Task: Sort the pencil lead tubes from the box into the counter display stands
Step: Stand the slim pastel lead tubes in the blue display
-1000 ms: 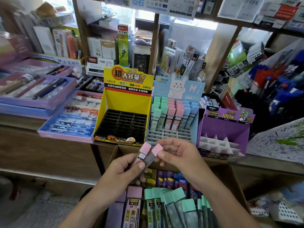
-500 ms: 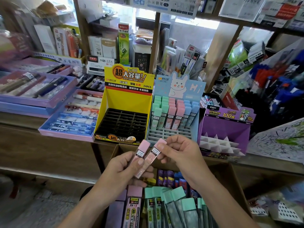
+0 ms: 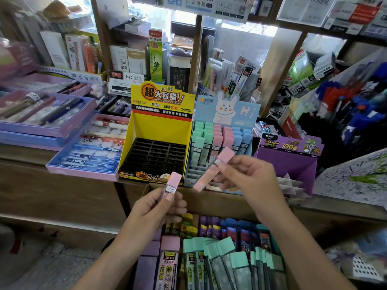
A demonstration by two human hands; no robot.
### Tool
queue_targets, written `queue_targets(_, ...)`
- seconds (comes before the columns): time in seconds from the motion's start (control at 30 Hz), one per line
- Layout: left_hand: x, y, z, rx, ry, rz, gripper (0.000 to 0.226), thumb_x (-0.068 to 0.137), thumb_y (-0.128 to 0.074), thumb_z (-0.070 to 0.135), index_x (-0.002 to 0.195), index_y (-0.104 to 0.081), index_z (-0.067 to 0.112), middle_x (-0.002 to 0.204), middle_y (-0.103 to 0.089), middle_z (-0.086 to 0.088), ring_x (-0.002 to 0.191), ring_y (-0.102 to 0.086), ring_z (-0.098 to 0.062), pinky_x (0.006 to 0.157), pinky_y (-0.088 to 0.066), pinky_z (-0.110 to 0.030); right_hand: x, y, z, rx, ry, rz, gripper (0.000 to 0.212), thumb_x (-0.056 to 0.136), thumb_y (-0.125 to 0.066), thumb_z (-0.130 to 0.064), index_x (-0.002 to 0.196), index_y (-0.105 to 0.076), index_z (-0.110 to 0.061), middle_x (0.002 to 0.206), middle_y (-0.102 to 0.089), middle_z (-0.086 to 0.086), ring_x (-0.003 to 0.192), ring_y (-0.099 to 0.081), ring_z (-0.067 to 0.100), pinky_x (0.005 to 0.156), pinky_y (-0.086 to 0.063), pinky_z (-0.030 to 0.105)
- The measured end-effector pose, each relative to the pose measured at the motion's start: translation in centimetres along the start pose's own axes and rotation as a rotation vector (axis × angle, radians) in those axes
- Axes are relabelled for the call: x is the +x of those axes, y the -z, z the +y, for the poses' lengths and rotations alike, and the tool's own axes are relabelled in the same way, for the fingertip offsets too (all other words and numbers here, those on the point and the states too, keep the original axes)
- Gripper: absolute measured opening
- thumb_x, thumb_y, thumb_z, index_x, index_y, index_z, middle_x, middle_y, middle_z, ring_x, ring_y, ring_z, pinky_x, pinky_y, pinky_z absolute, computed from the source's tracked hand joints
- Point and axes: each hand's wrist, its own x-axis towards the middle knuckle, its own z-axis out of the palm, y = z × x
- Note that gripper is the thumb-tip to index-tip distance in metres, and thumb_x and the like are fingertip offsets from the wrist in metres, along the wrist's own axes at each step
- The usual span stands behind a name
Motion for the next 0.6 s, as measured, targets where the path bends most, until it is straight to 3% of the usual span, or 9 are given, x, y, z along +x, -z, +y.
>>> queue_targets(0.1,0.0,0.2,0.1,0.01,0.001,0.022,0.033,0.092,-0.055,0.035,0.103,-0.078,0.013,0.085,-0.07,-0.006,0.078,-0.067,-0.019,0.068,-0.058,-0.027,1.2,1.5,-0.8,-0.075,0.097,0.119,0.01,0.091,-0.076,-0.009,0.093,-0.08,-0.017,0.082,-0.08,0.008,0.073,-0.077,0.025,0.064,-0.063,0.028)
queue_targets(0.2,0.2,0.5,0.1,0.034,0.013,0.063,0.032,0.094,-0.055,0.037,0.102,-0.08,0.02,0.08,-0.064,-0.003,0.073,-0.063,-0.015,0.066,-0.054,-0.025,2.4,2.5,-1.0,-0.19,0.184,0.169,0.013,0.091,-0.075,-0.006,0.091,-0.078,-0.019,0.078,-0.078,0.007,0.071,-0.076,0.022,0.064,-0.062,0.024)
queue_targets(0.37,0.3,0.8,-0.1,0.069,0.007,0.105,0.032,0.105,-0.049,0.022,0.105,-0.08,0.021,0.076,-0.059,-0.004,0.071,-0.059,-0.017,0.07,-0.047,-0.031,3.6,2.9,-0.2,-0.343,0.205,0.155,0.023,0.094,-0.071,-0.003,0.095,-0.075,-0.025,0.082,-0.077,0.0,0.076,-0.076,0.015,0.069,-0.062,0.025)
queue_targets(0.6,0.1,0.7,0.2,0.09,0.004,0.089,0.032,0.105,-0.048,0.022,0.106,-0.08,0.024,0.074,-0.059,0.0,0.07,-0.06,-0.014,0.065,-0.05,-0.023,4.4,3.0,0.8,-0.451,0.196,0.128,0.018,0.095,-0.071,-0.006,0.097,-0.074,-0.023,0.085,-0.078,-0.002,0.075,-0.076,0.011,0.075,-0.064,0.03)
